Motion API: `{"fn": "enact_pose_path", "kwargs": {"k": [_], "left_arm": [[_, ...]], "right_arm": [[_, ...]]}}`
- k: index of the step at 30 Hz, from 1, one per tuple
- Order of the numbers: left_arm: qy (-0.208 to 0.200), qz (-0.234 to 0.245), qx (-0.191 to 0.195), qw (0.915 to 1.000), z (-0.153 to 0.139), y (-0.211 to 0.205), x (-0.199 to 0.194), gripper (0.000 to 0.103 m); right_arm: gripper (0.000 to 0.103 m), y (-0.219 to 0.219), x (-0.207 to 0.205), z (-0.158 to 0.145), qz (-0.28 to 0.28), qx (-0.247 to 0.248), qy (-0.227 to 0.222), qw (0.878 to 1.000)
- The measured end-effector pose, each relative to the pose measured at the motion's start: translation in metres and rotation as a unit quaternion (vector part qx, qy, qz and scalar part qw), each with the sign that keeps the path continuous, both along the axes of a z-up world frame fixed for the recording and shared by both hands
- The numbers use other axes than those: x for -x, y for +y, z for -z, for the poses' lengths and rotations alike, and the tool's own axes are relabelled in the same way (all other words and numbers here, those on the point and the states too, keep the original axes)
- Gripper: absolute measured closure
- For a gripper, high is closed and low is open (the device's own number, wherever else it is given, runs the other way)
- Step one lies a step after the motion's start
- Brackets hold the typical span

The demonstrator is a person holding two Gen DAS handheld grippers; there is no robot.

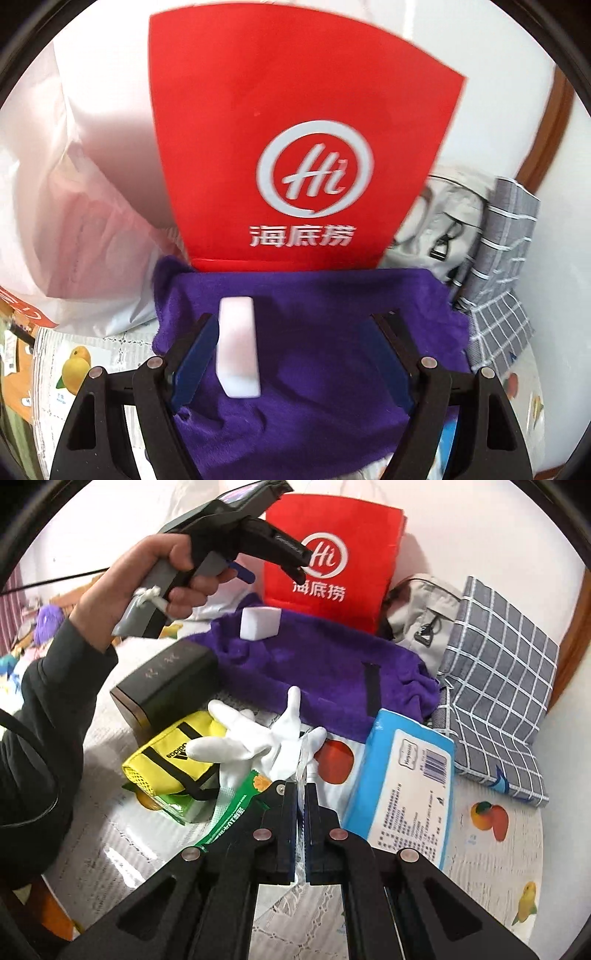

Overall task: Organize soft objects
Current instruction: 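Grasp the thin white strip beside the green packet with the right tool and lift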

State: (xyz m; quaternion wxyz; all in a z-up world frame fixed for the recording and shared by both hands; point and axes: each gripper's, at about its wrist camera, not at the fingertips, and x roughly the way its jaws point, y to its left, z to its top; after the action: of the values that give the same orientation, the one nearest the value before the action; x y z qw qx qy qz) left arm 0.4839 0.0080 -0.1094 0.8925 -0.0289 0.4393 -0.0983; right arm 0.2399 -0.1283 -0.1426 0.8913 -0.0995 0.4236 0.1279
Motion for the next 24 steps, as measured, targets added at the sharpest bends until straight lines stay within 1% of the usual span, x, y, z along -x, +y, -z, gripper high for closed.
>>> {"fn": "enact_pose_path", "kwargs": {"k": [4,6,8,10,12,15,19,24], "left_arm": [[0.020,0.012,0.023,0.9995,0.000,-0.002,0.016,0.023],[0.029,0.011,0.007,0.9995,0.001,-0.003,0.027,0.023],[0.023,0.009,-0.011,0.9996,-0.001,-0.003,0.044,0.024],[0.023,0.008,-0.017,0.9996,-0.002,0.000,0.058,0.024],[0.023,0.002,-0.019,0.9995,-0.004,0.005,0.074,0.024],[0.025,0.002,-0.037,0.9990,-0.004,0.007,0.098,0.024],[0.038,-0.006,-0.053,0.9979,0.003,0.013,0.129,0.024],[0.054,0.005,-0.062,0.9966,0.018,0.012,0.174,0.024]], "right_arm": [[0.100,-0.020,0.010,-0.012,0.010,-0.028,-0.002,1.000],[0.100,-0.030,0.013,-0.016,0.019,-0.038,-0.003,0.999],[0.100,-0.040,0.015,-0.018,0.031,-0.037,-0.007,0.999],[0.100,-0.051,0.016,-0.018,0.051,-0.030,-0.016,0.998],[0.100,-0.060,0.016,-0.018,0.056,-0.031,-0.017,0.998],[0.100,-0.072,0.018,-0.019,0.069,-0.029,-0.023,0.997],[0.100,-0.084,0.020,-0.025,0.081,-0.036,-0.034,0.995],[0.100,-0.087,0.015,-0.033,0.078,-0.040,-0.052,0.995]]}}
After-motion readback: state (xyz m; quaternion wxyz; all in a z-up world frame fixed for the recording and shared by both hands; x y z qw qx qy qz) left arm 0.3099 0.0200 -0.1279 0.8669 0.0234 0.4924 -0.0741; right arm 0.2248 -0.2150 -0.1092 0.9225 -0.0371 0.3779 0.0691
